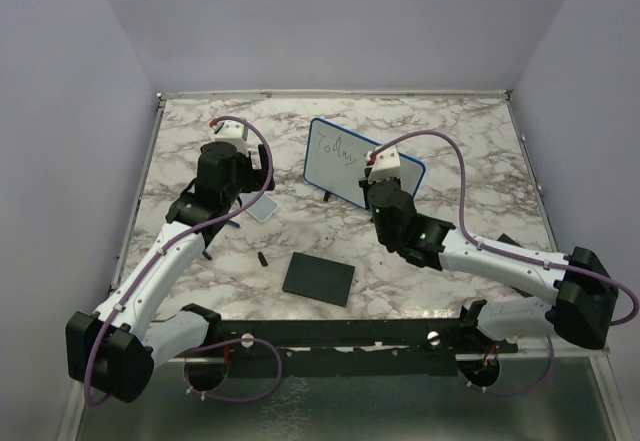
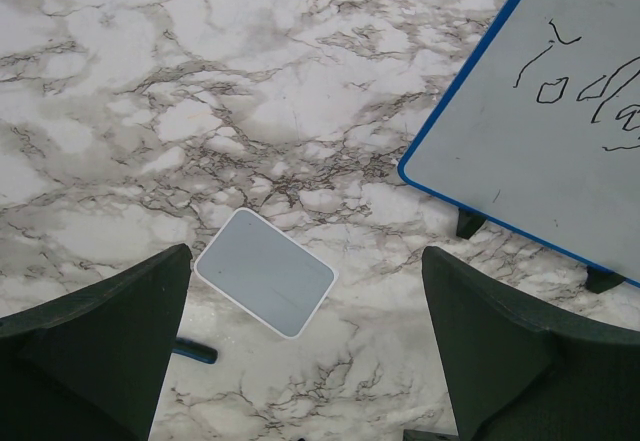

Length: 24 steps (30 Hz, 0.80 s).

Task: Write a sentence on the whiteboard

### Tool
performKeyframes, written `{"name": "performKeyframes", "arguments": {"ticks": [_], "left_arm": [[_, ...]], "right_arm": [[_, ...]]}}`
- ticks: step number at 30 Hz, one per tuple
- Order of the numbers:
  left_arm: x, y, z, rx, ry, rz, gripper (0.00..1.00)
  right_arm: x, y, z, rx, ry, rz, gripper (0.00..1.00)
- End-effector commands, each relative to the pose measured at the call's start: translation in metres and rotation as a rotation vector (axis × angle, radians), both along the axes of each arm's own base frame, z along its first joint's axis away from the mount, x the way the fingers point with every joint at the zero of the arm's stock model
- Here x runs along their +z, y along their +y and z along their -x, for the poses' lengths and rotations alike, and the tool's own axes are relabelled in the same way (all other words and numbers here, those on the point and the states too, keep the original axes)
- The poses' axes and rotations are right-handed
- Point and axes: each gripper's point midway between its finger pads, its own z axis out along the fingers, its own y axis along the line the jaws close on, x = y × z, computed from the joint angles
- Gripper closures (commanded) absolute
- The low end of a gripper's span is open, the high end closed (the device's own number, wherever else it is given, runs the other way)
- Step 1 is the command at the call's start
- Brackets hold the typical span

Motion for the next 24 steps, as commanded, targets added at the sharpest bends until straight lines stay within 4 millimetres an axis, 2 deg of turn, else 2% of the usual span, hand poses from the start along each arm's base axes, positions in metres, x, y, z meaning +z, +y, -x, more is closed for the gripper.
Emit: {"name": "performKeyframes", "arguments": {"ticks": [1, 13, 24], "left_arm": [[0.003, -0.003, 0.002, -0.020, -0.015, 0.006, 0.01], [0.003, -0.003, 0.002, -0.020, -0.015, 0.007, 0.01], [0.002, -0.003, 0.002, -0.022, -0.014, 0.007, 0.01]], "right_arm": [[-0.001, 0.001, -0.005, -0.030, -0.026, 0.017, 1.00], [0.000, 0.007, -0.012, -0.040, -0.038, 0.042, 1.00], [0.005, 0.001, -0.016, -0.054, -0.063, 0.061, 1.00]]}}
